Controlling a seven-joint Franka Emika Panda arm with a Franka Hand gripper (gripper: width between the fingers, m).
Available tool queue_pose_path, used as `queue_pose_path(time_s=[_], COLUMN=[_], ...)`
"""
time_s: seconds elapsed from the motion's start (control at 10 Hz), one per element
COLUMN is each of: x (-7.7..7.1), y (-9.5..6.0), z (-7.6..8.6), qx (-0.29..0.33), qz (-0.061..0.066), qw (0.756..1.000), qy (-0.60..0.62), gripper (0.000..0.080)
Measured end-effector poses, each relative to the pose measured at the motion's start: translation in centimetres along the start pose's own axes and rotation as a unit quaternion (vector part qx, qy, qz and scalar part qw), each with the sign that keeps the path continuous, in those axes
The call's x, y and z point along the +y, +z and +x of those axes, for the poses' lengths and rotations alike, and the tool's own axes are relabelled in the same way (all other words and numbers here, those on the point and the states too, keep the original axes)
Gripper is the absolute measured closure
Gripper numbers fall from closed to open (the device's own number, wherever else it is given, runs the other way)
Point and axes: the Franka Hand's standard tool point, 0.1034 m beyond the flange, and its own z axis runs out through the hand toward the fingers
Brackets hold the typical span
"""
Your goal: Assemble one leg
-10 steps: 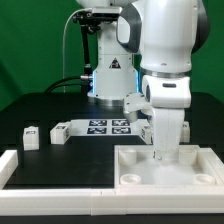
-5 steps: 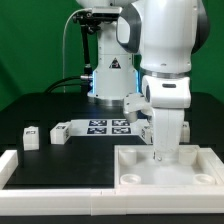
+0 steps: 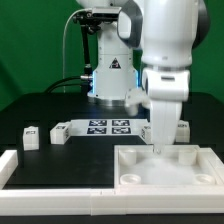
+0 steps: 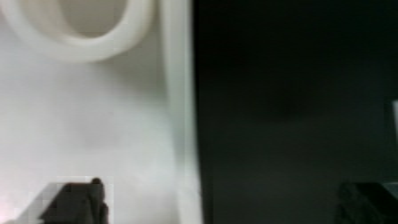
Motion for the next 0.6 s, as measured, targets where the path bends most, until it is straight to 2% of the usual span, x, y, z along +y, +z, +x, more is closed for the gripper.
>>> queue_pose_path(time_s=[0.2, 0.6], x=[-0.86, -1.03], y=[-1.18, -1.13], z=[0.08, 0.1], qx=[-0.001, 0.0], qz=[-0.006, -0.005], qw=[1.0, 0.997], qy=[0.011, 0.075], gripper=[0.0151, 0.0151])
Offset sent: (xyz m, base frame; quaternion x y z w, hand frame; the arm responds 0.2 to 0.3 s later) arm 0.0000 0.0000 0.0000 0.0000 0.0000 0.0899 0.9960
